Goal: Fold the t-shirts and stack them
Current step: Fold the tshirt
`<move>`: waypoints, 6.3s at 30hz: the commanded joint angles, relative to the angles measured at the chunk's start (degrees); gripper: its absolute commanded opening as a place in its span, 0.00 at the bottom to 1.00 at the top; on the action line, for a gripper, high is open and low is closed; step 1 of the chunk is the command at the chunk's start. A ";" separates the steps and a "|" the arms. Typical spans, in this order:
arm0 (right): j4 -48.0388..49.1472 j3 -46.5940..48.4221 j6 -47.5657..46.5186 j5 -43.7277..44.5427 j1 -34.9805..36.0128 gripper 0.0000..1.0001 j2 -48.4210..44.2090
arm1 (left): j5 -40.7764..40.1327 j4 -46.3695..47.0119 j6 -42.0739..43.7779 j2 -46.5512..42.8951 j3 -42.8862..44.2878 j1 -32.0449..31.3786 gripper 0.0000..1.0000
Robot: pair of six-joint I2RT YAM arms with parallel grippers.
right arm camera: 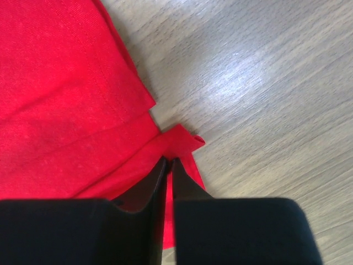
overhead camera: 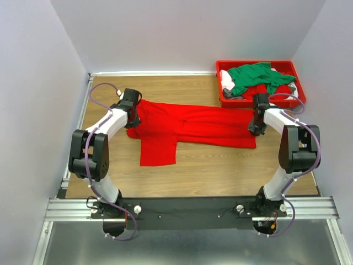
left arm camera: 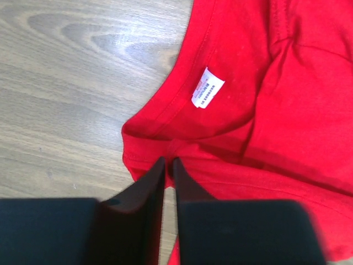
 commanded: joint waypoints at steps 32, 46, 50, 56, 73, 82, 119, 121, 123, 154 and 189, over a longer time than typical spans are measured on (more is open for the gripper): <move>3.85 -14.81 -2.40 -15.52 16.89 0.79 -30.94 | 6.93 0.51 -10.55 -21.48 -22.22 -23.73 0.63; 4.82 -18.50 -3.19 -14.29 16.89 0.84 -32.88 | 8.94 5.44 -10.29 -7.86 -23.28 -27.16 0.63; 5.00 -18.24 -3.11 -12.19 16.89 0.95 -32.79 | 8.77 5.44 -10.46 -7.58 -23.72 -27.34 0.48; 5.00 -17.54 -3.10 -11.30 16.89 0.96 -33.32 | 6.05 2.19 -10.47 -10.39 -21.97 -27.42 0.00; 5.00 -16.40 -5.48 -12.62 16.80 0.96 -34.19 | -10.47 -5.73 1.39 -4.89 3.42 -22.87 0.00; 4.91 -16.22 -6.36 -12.80 16.89 0.99 -35.07 | -14.96 -1.60 10.71 9.36 20.92 -18.55 0.00; 5.53 -11.91 -5.57 -6.29 14.17 0.96 -21.02 | -9.08 5.26 5.63 3.18 15.51 -9.33 0.70; 6.23 -12.00 -4.61 -8.93 12.67 0.93 -19.53 | -6.62 7.28 5.01 -0.10 7.42 -7.39 0.69; 7.72 -12.26 -3.90 -10.68 11.27 0.87 -18.56 | -4.69 8.60 4.48 -3.18 1.70 -5.63 0.68; 18.19 -22.90 4.98 -25.10 -9.56 0.65 -10.29 | 11.05 11.15 5.88 -0.02 -16.24 13.69 0.39; 14.14 -14.11 -0.20 -10.61 -9.66 0.70 -7.22 | 6.32 4.30 -0.71 -16.12 -21.26 -5.18 0.60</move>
